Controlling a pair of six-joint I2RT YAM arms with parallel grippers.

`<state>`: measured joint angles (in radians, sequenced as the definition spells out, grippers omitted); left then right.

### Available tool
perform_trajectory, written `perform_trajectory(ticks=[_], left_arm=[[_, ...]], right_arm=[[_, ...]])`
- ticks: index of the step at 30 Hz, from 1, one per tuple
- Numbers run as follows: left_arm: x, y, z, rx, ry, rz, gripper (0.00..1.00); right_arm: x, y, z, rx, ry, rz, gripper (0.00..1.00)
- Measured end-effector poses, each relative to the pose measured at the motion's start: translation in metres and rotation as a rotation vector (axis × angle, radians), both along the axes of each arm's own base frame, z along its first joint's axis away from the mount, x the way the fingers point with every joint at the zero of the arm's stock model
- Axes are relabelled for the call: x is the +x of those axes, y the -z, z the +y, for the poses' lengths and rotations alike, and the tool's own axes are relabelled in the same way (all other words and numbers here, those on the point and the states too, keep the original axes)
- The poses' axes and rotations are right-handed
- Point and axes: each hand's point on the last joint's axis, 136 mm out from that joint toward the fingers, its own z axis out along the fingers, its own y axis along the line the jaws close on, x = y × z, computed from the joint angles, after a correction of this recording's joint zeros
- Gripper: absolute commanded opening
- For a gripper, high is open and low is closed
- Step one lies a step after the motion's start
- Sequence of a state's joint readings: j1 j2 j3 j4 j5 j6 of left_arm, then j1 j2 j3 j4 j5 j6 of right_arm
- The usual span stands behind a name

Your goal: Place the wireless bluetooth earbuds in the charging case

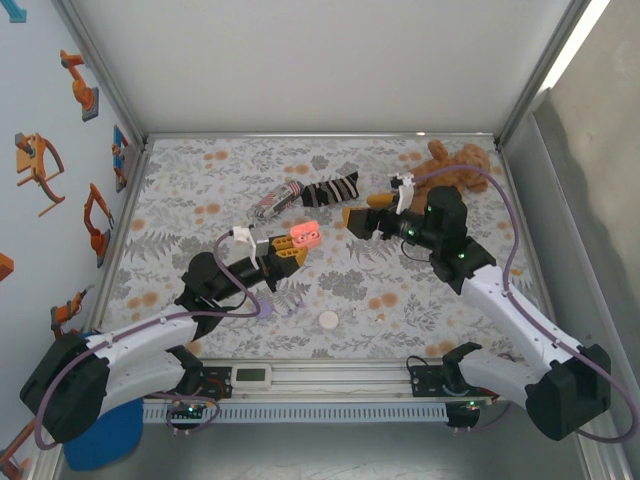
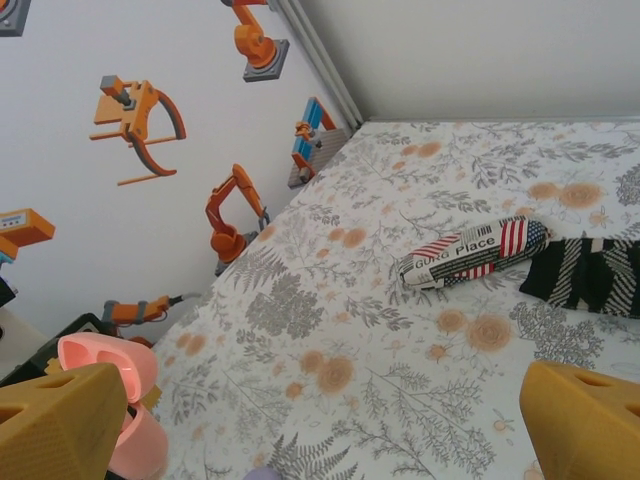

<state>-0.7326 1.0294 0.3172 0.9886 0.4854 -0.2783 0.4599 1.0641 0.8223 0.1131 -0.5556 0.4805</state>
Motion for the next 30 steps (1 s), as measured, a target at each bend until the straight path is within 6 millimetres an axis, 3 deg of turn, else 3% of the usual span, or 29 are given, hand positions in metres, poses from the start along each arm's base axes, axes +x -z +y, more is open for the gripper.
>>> perform_trajectory(ticks=[5,30], left_arm=[[-0.001,-0.001,0.001,-0.007,0.000,-0.009,0.00],[-0.008,-0.008,-0.006,-0.083,0.077,-0.008,0.00]], right_arm=[[-0.008,0.004,0.002,0.032,-0.051,0.018,0.99],[-0.042,-0.033,0.019,0.175,-0.286,-0.043,0.99]])
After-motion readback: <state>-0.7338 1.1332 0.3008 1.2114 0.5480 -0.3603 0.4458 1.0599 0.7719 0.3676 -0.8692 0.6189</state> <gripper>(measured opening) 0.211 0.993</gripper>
